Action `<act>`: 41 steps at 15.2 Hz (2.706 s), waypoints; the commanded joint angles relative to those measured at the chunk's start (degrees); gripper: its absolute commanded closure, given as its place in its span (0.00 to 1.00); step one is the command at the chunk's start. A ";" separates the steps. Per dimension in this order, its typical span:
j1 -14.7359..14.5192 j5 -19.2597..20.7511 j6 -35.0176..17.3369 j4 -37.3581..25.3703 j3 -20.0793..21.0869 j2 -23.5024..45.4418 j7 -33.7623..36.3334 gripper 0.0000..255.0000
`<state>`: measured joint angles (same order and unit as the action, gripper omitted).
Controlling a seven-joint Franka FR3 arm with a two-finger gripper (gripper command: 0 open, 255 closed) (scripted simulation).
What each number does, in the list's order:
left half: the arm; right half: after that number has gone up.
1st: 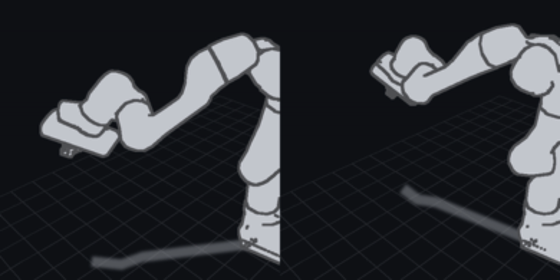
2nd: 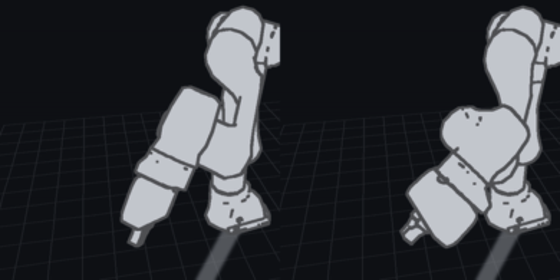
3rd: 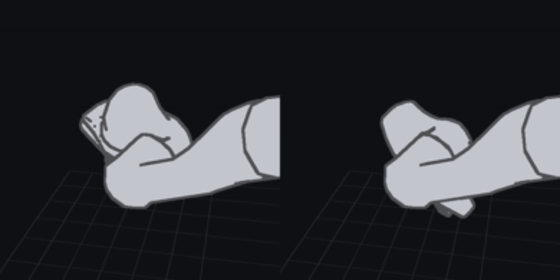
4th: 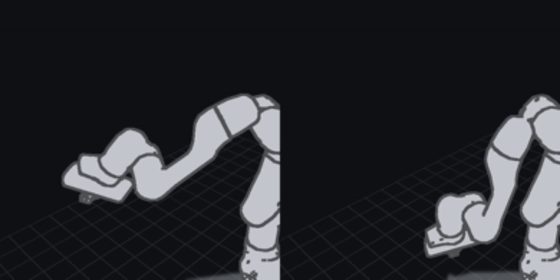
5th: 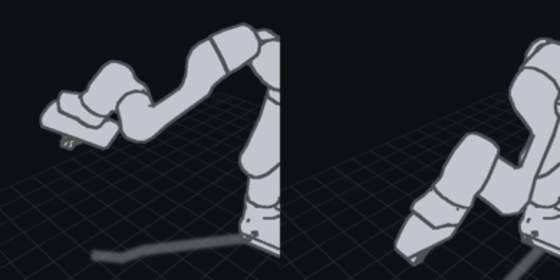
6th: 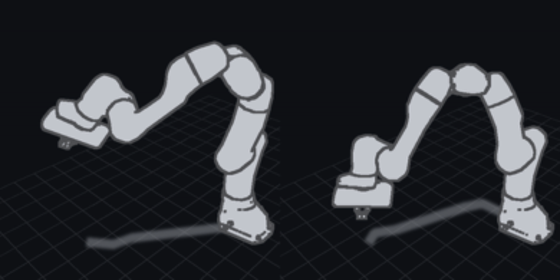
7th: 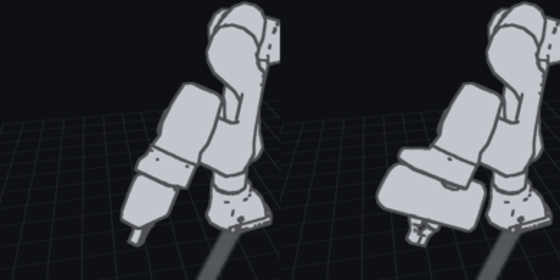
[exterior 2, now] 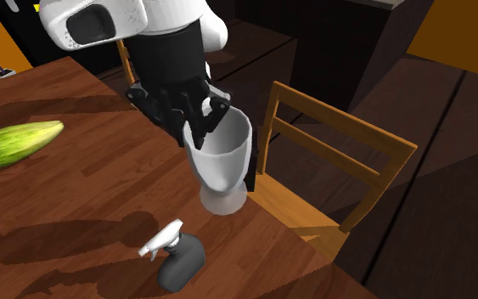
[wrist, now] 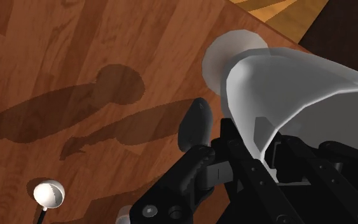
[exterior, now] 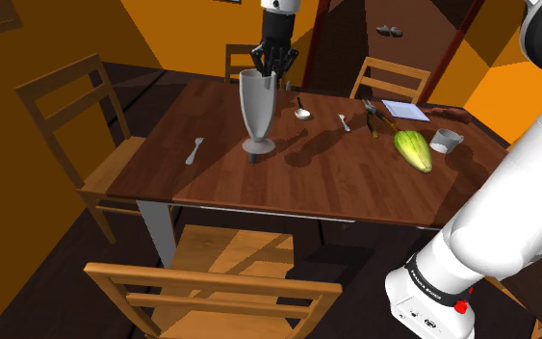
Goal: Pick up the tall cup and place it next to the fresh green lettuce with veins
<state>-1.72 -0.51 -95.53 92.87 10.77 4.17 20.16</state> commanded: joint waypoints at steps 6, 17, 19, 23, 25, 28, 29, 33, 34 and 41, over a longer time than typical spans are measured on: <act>-0.08 0.19 5.74 -6.76 0.05 1.01 0.17 1.00; -0.57 0.88 15.67 -20.21 0.28 4.58 0.75 1.00; -0.73 1.08 17.69 -23.21 0.34 5.58 0.89 1.00; -1.05 1.46 20.99 -28.31 0.44 7.41 1.13 1.00; 0.77 0.45 19.29 -21.82 -0.45 2.56 -1.19 1.00; 2.99 -0.60 17.66 -13.93 -2.10 -3.71 -4.80 1.00; 3.63 -0.84 17.28 -11.67 -2.72 -5.59 -6.03 1.00; 5.82 -1.26 16.40 -3.97 -5.46 -12.35 -10.97 1.00; 6.32 -1.24 16.30 -2.32 -6.18 -13.87 -12.21 1.00; 9.46 0.11 16.44 6.67 -11.71 -22.85 -20.97 1.00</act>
<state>7.27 -0.69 -79.30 98.75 -0.06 -17.65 0.62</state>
